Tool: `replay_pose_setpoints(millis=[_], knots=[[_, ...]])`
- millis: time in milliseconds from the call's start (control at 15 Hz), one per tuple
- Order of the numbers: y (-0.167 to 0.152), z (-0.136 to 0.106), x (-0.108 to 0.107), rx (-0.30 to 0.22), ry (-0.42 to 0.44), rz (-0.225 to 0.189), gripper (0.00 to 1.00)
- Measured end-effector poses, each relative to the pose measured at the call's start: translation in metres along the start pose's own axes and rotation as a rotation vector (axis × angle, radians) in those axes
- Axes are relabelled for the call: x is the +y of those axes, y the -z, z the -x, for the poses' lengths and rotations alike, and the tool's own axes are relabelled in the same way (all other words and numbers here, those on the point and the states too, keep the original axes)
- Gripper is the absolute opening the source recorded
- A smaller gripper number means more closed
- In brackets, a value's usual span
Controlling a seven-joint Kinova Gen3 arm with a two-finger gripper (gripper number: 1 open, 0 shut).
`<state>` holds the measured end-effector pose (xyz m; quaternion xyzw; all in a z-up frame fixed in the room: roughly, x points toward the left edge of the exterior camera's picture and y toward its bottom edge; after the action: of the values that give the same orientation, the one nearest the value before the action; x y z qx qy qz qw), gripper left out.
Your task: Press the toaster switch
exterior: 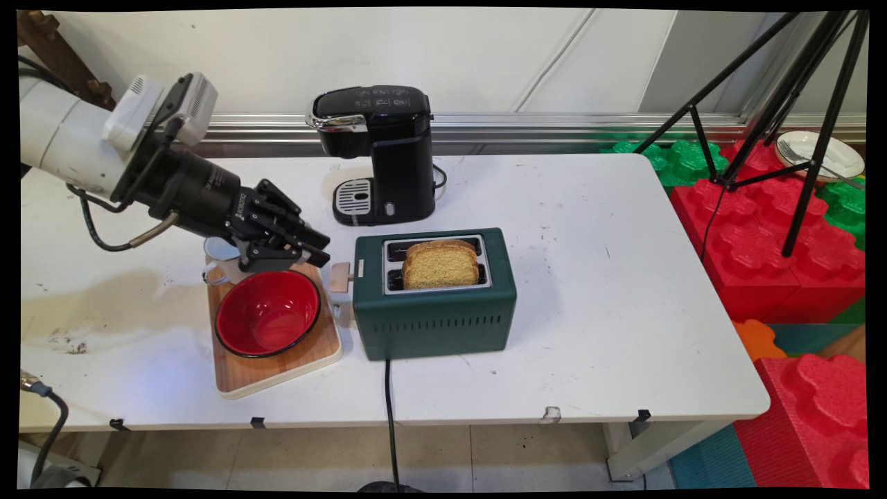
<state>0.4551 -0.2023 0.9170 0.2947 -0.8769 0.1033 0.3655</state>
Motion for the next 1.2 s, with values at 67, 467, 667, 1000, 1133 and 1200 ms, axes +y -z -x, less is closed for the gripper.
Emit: replay_pose_setpoints(millis=[67,467,667,1000,1133,1200], knots=[[-0.001,0.001,0.0,-0.005,0.002,-0.002,0.0],[-0.009,0.004,-0.001,-0.032,0.017,-0.011,0.0],[-0.015,0.005,-0.003,-0.04,0.03,-0.013,0.0],[-0.028,0.007,-0.006,-0.045,0.049,-0.02,0.0],[-0.035,0.007,-0.006,-0.046,0.057,-0.019,0.0],[-0.038,0.008,-0.007,-0.047,0.06,-0.018,0.0]])
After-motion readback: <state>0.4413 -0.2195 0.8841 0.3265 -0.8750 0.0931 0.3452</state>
